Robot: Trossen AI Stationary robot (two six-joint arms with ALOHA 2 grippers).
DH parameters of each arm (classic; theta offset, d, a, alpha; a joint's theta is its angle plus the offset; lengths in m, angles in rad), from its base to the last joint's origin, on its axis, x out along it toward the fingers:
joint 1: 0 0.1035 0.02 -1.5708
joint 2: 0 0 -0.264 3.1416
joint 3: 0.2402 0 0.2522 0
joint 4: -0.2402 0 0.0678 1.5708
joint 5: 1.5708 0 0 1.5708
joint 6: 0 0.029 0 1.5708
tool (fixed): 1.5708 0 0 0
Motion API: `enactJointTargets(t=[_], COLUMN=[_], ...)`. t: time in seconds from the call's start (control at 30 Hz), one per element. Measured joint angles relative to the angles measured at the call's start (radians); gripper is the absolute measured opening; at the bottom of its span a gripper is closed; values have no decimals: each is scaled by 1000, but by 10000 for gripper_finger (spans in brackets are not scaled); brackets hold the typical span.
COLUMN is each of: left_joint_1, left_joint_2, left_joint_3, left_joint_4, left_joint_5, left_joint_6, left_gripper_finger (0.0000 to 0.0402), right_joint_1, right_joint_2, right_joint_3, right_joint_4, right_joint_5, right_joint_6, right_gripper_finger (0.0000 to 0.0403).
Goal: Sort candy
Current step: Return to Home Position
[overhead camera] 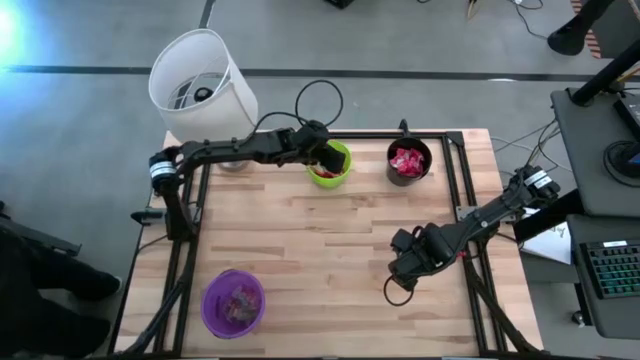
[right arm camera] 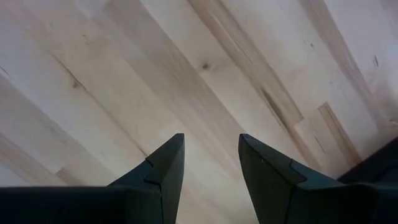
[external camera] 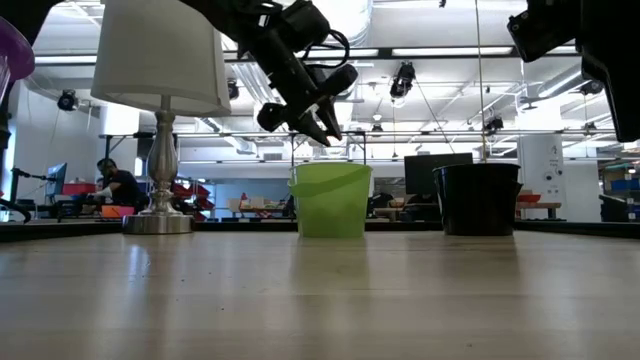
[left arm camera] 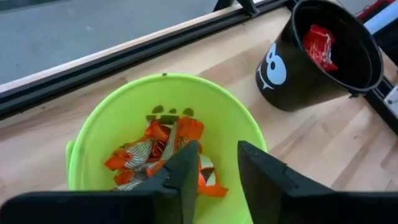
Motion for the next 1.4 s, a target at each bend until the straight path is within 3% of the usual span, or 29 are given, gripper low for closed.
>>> enactJointTargets(t=[0.17,0.33,0.6,0.87,1.13,1.23,1.4], left_joint_1=[-2,-24,-244,-494,-660,-711,-807], left_joint_2=[-1,-5,-17,-17,-17,-82,-240], left_joint_3=[10,121,378,607,863,843,751], left_joint_4=[-38,-343,-762,-1003,-1051,-1051,-1150], left_joint_5=[19,61,-336,-354,-396,-490,-688], left_joint_6=[4,59,136,74,140,132,-123], left_gripper_finger=[113,115,115,115,115,115,115], right_joint_1=[0,0,0,0,0,0,0], right_joint_2=[0,-6,-40,-121,-292,-371,-489], right_joint_3=[-5,8,20,23,97,118,123], right_joint_4=[0,-1,-4,0,49,115,242], right_joint_5=[10,76,162,212,357,398,400], right_joint_6=[-10,-10,-19,-94,-276,-393,-580], right_gripper_finger=[146,146,146,146,146,146,146])
